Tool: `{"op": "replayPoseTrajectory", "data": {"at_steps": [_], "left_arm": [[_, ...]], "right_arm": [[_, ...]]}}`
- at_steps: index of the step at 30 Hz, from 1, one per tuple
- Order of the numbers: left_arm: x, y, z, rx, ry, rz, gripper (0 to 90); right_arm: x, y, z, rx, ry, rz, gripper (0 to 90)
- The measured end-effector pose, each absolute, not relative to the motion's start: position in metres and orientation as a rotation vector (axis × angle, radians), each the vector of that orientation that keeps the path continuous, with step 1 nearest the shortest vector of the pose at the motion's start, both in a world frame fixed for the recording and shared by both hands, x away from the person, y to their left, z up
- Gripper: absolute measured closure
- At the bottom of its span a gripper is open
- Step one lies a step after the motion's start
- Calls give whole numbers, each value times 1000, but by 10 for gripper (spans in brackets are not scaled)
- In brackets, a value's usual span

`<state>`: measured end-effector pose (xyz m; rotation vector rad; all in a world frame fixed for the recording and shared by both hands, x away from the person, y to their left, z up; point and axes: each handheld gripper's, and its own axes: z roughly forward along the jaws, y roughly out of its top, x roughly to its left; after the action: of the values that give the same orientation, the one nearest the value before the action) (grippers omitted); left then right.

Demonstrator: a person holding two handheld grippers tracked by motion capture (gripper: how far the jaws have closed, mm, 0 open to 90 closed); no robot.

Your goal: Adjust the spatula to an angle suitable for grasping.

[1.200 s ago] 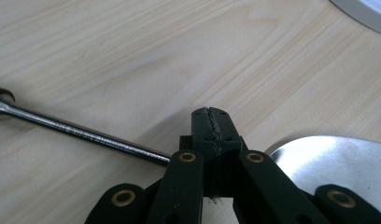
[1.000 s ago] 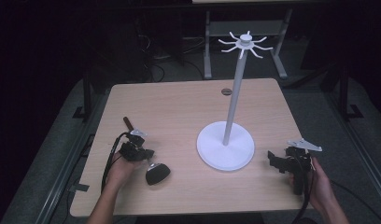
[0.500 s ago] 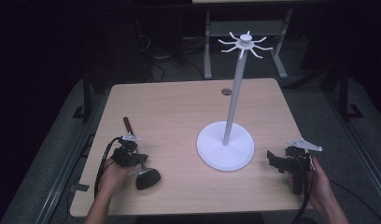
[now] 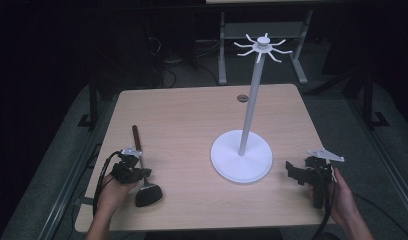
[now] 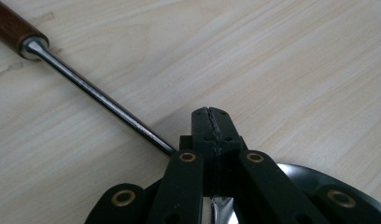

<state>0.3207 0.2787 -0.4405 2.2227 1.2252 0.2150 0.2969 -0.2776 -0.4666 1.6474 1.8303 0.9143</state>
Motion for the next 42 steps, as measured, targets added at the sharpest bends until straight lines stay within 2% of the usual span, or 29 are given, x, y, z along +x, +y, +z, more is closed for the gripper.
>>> {"op": "replayPoseTrajectory", "data": {"at_steps": [10, 27, 42], "left_arm": [[333, 292, -430, 2142, 1253, 281, 900], [379, 319, -421, 2033, 1360, 405, 900], [410, 339, -443, 1945, 1479, 464, 900]], "right_arm": [[297, -278, -467, 1649, 1830, 910, 133], [298, -277, -468, 1647, 1834, 910, 133], [298, -276, -469, 1639, 1844, 907, 133]]}}
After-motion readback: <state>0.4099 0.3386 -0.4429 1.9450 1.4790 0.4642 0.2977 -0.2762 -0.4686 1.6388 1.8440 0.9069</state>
